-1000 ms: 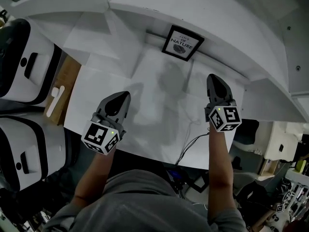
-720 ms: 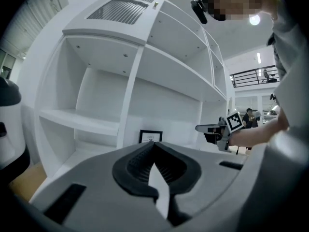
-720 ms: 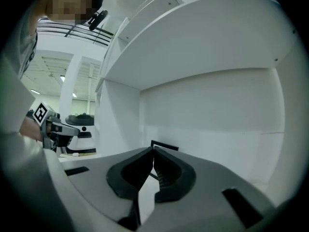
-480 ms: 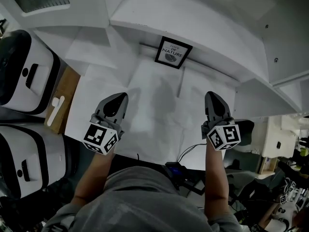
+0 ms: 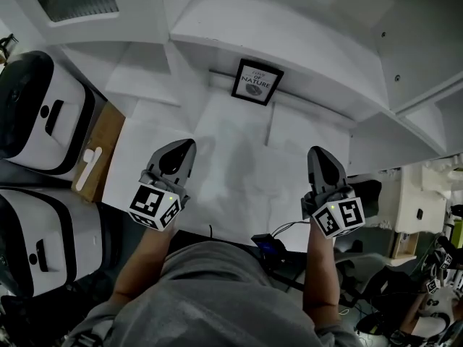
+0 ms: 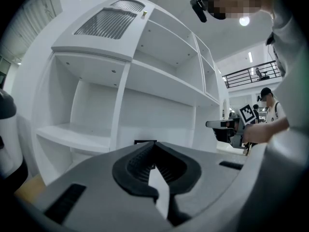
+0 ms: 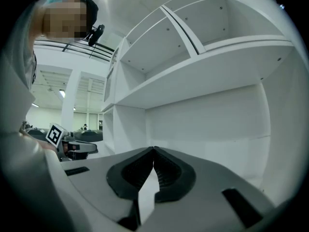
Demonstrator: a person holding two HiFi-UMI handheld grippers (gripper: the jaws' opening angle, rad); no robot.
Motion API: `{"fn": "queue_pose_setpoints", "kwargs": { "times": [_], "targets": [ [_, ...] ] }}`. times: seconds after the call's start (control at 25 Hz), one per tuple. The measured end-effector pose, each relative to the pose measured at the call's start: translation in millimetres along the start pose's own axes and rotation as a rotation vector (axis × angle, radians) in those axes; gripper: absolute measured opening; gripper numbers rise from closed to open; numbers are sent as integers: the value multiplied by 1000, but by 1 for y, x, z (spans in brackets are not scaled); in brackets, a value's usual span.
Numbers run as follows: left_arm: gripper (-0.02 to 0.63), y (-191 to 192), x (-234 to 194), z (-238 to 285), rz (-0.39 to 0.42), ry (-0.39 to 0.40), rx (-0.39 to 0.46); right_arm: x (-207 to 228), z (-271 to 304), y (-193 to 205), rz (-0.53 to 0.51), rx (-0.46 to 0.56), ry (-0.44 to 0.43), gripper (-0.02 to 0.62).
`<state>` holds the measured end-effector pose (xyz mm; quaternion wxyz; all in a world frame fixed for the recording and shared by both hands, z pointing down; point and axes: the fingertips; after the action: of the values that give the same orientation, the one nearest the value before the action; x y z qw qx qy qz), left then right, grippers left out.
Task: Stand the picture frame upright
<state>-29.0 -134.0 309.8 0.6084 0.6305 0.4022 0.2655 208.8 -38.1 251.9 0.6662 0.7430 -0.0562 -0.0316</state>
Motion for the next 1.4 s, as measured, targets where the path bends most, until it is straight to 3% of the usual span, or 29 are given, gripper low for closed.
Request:
{"fn": "queue_pose_setpoints", "kwargs": {
  "times": [0.68, 1.4],
  "targets": [
    [8, -12, 32, -19, 16, 28, 12, -19, -41, -14, 38, 5, 4, 26],
    [8, -13, 36, -25, 23, 39, 15, -28, -42, -16, 58, 26, 7, 26]
  ]
}}
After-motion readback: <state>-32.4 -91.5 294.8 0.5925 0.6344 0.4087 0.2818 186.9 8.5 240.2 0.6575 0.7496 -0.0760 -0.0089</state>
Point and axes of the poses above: the fingertips, and each gripper's own axes: z forward along the fingers, x to its right, y out of its underside, and after that the axes turned 12 degrees about x, right-handed
